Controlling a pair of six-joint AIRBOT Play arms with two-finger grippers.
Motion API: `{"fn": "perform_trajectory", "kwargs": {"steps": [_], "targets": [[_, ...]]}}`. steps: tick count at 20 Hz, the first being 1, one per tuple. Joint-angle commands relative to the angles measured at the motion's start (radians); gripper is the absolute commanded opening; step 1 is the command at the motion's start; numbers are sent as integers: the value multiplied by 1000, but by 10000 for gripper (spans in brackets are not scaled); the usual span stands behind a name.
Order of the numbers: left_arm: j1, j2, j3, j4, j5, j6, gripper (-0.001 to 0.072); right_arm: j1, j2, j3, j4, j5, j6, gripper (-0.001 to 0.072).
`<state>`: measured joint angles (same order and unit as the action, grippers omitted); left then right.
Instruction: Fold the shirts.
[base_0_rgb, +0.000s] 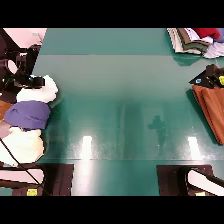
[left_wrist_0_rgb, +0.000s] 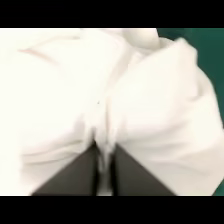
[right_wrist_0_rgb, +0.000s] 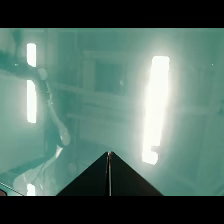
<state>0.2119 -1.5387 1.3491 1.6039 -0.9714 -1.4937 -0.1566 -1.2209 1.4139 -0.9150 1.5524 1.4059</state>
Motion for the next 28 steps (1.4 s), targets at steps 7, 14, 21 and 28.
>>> {"fn": "perform_trajectory", "kwargs": {"steps": [7,14,21,28], "targets": [[6,244,305,-238,-110,13,22,-8,1,3,252,-93,0,15],[6,490,628,-646,-236,115,21,10,-1,276,227,-177,0,15],[-113,514,571,-826,-338,139,21,10,-3,492,206,-185,0,15],[-603,472,101,-620,-216,132,21,10,-2,525,206,-138,0,15]]}}
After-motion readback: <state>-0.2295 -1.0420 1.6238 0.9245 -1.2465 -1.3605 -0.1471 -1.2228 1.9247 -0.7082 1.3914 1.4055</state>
